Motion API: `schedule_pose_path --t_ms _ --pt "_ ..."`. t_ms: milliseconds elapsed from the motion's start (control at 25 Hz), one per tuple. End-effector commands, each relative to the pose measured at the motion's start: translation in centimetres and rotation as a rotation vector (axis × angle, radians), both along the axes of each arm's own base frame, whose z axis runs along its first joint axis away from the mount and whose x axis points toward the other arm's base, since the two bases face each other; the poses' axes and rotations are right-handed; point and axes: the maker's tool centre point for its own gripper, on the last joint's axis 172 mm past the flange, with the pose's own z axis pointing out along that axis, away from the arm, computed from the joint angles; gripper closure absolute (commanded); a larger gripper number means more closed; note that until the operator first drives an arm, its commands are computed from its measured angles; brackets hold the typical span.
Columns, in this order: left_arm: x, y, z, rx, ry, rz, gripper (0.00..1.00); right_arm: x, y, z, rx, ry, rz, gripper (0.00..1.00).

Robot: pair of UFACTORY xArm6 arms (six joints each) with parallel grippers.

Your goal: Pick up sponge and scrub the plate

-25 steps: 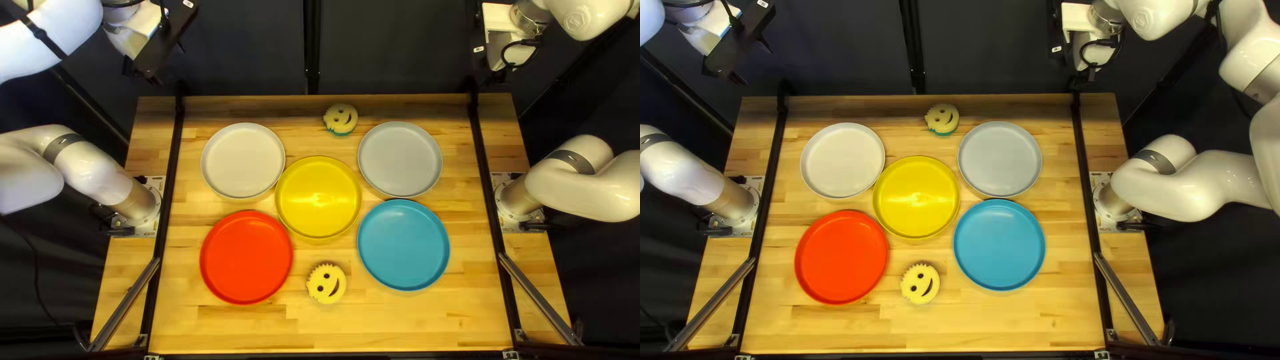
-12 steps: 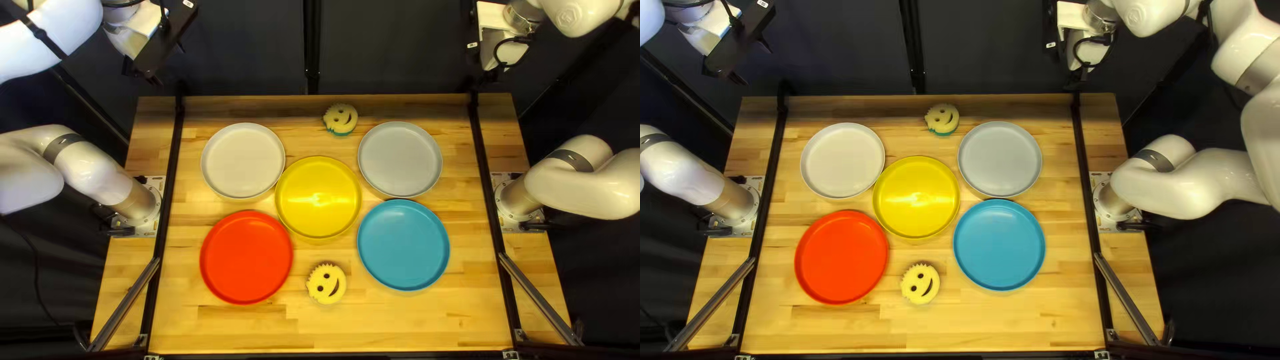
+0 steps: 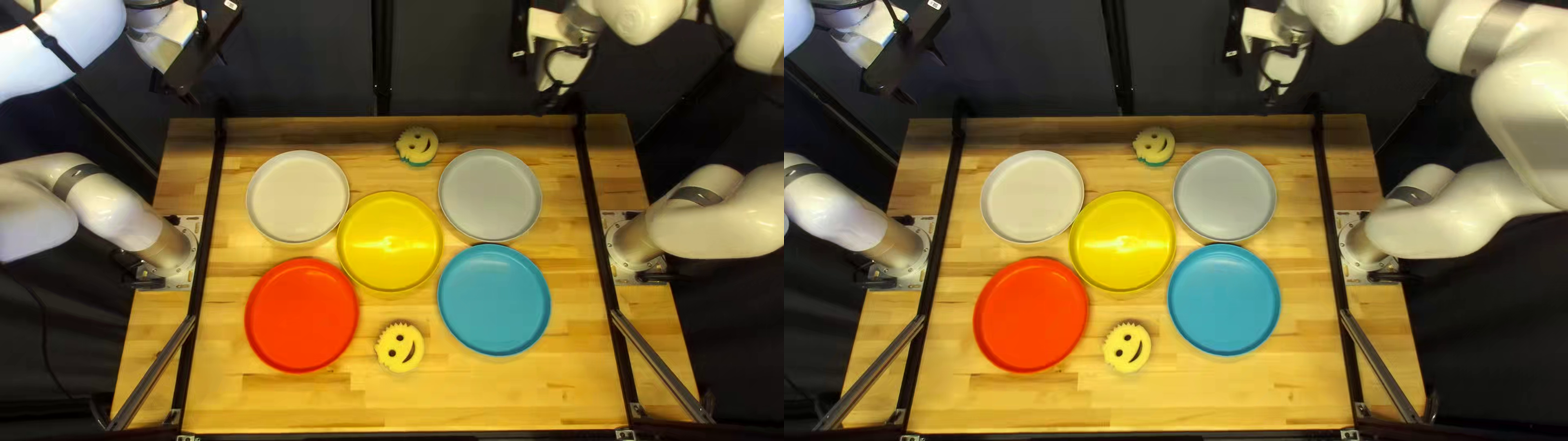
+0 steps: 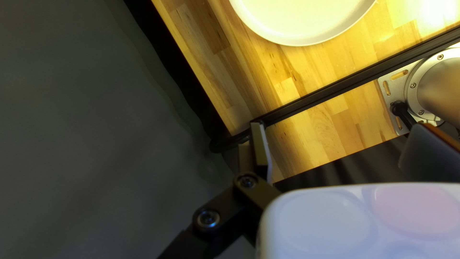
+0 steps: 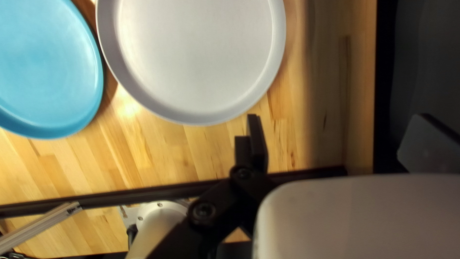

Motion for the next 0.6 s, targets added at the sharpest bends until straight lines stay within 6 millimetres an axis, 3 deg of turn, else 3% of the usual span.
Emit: schedule_pose_path --t_ms 40,480,600 --pt "0.0 0.0 0.0 0.0 0.0 0.0 0.0 2.08 0.58 -1.04 0.009 -0.033 -0.005 0.0" --pt "0.0 0.0 0.0 0.0 0.0 0.0 0.0 2.18 0.95 -1.13 0.009 -0.037 0.009 0.0" --pt "0.0 0.0 0.0 0.0 0.0 0.0 0.0 2.61 0.25 -1.87 0.0 -0.028 0.012 0.0"
